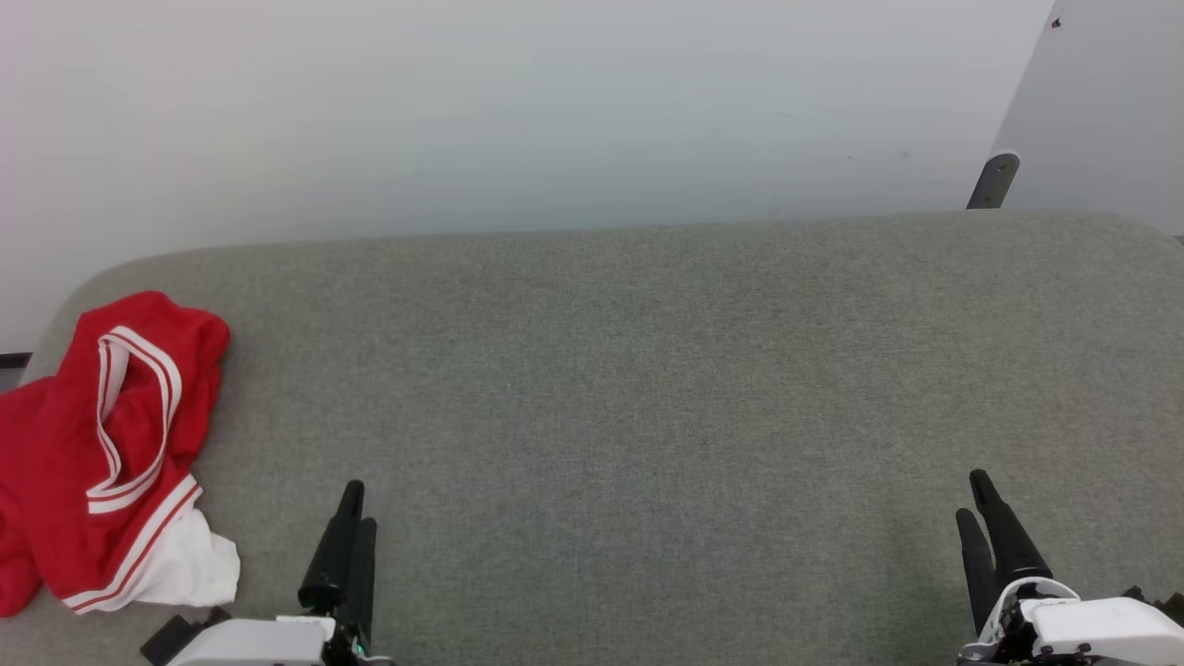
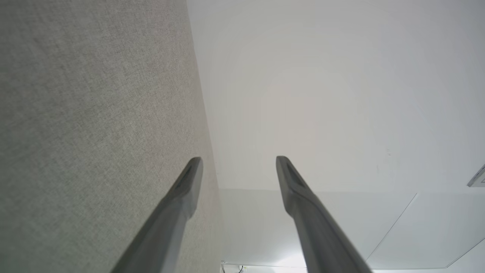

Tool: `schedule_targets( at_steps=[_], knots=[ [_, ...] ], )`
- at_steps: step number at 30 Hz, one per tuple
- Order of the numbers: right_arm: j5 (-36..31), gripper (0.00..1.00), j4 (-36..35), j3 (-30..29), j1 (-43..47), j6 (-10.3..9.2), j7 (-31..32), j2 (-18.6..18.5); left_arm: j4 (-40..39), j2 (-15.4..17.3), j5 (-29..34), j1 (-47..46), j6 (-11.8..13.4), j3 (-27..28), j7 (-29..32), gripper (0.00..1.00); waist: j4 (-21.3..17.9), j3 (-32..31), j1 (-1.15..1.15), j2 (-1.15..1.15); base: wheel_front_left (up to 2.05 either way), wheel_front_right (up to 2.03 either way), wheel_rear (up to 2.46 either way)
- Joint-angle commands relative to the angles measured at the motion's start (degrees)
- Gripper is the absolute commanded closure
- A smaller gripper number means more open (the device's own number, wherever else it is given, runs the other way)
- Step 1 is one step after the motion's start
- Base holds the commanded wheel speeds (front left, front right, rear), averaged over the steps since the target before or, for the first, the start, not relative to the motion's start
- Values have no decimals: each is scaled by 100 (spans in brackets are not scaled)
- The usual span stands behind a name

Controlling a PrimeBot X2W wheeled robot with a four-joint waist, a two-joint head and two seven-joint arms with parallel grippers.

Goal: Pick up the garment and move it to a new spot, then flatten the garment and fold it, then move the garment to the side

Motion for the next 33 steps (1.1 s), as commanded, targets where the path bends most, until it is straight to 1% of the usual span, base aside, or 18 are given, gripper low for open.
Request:
schedule_targets(
  at_steps=[1,9,15,25,33],
  knots=[
    [-111,0,-119,76,-145,2,-65,-53,-155,57,84,-49,5,-45,-53,0,-1,-3,0,0,0,0,0],
    [-453,0,-147,295,-171,2,-272,-130,-313,139,363,22,24,-156,-266,0,-9,-25,0,0,0,0,0],
    [-879,0,-124,442,-196,3,-414,-211,-418,233,732,90,71,-218,-424,0,-15,-49,0,0,0,0,0],
    [-1853,0,-63,588,-216,3,-626,-270,-530,419,1688,194,208,-349,-651,0,-21,-91,0,0,0,0,0],
    [-2952,0,2,620,-224,4,-779,-295,-627,501,2644,262,299,-351,-805,0,-20,-117,0,0,0,0,0]
  ],
)
